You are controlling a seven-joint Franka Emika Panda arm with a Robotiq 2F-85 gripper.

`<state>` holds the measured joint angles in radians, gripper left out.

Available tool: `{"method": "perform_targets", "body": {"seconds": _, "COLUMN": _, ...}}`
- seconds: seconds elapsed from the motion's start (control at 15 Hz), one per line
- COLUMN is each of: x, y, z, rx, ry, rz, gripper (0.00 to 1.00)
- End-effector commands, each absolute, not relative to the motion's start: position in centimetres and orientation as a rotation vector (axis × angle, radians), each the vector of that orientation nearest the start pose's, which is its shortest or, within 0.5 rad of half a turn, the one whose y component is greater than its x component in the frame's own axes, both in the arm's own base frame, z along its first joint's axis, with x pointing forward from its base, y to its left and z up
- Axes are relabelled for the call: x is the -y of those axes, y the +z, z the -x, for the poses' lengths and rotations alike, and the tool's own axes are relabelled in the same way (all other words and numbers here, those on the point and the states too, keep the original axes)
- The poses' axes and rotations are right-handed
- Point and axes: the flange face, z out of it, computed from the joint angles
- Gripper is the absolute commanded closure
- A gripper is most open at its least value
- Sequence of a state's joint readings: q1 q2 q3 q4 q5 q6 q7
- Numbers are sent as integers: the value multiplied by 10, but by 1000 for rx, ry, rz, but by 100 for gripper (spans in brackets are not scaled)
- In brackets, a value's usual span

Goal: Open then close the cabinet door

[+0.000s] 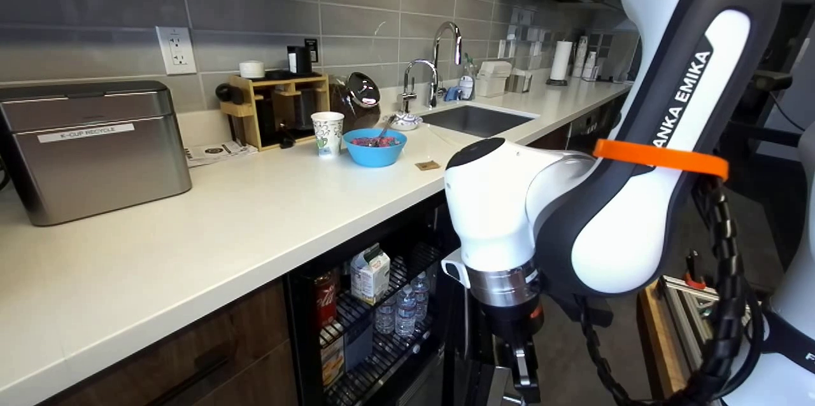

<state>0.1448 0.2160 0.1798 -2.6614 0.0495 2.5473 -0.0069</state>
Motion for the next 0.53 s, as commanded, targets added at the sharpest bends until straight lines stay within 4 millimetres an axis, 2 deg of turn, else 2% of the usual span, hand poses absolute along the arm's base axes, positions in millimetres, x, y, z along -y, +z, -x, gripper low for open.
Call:
{"method": "perform_targets", "body": {"seconds": 0.0, "x": -99, "y": 140, "z": -342, "rx": 528, "ry": 550, "rz": 3019, "gripper": 97}}
{"method": "perform_targets", "body": {"seconds": 0.47, "x": -93, "y": 140, "z": -330, "rx": 604, "ry": 555, "rz": 2998, "gripper": 97}}
